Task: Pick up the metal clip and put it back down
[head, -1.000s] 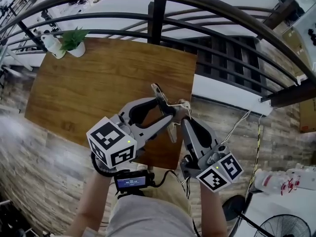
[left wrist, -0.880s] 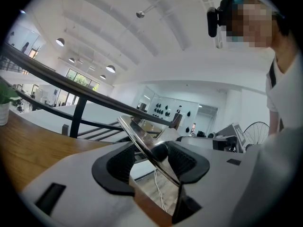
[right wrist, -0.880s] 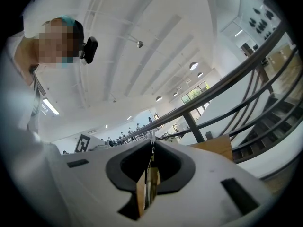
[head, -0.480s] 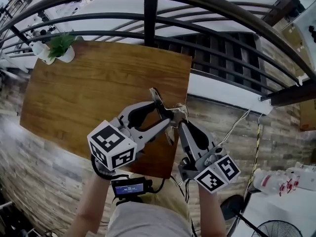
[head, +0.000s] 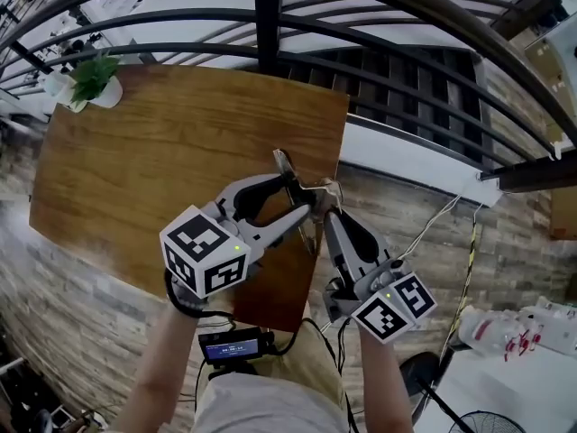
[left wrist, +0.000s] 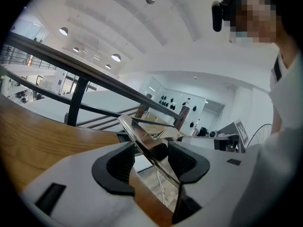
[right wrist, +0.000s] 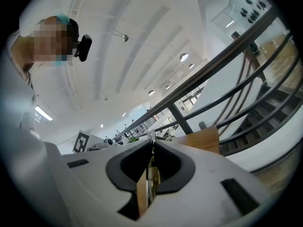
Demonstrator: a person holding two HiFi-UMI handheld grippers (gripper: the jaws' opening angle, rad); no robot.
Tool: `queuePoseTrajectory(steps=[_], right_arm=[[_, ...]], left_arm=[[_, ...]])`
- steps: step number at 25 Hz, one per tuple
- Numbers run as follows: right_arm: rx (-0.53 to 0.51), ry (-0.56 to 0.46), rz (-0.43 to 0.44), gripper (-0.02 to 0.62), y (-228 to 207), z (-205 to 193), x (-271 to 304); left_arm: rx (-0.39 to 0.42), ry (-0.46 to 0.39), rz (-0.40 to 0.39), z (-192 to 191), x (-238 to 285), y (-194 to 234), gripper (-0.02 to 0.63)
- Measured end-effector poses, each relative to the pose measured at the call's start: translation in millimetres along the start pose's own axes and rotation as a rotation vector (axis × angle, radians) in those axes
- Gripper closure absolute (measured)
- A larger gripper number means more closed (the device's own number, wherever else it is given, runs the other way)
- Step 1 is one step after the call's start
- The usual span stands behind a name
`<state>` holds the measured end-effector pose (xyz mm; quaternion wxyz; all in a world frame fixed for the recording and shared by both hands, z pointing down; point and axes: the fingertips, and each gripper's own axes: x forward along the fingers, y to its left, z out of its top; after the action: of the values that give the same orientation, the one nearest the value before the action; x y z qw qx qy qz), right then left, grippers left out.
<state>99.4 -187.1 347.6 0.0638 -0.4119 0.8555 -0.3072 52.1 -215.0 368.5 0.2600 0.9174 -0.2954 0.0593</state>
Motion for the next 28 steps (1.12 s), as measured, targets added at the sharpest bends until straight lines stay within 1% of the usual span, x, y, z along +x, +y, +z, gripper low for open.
queuePoseTrajectory(steps=[5,10,20,28], right_arm=[[0.061,0.004,-0.011,0.569,-36,-2,11],[0.126,0.009,-0.026,0.569,-70,-2,34],[0.154,0.038,-0.084,0.569,-123,-11,65],[0.200,0.042,-0.144,0.571,-172,-21,84]], left_arm=[[-0.020,0.030,0.007,-9,32,18,0.380],[-0.039,0.074,0.026,-12,59,47,0.382],[-0.124,0.122,0.054,-31,103,92,0.382],[-0.121,0.179,0.097,-52,143,123,0.380]])
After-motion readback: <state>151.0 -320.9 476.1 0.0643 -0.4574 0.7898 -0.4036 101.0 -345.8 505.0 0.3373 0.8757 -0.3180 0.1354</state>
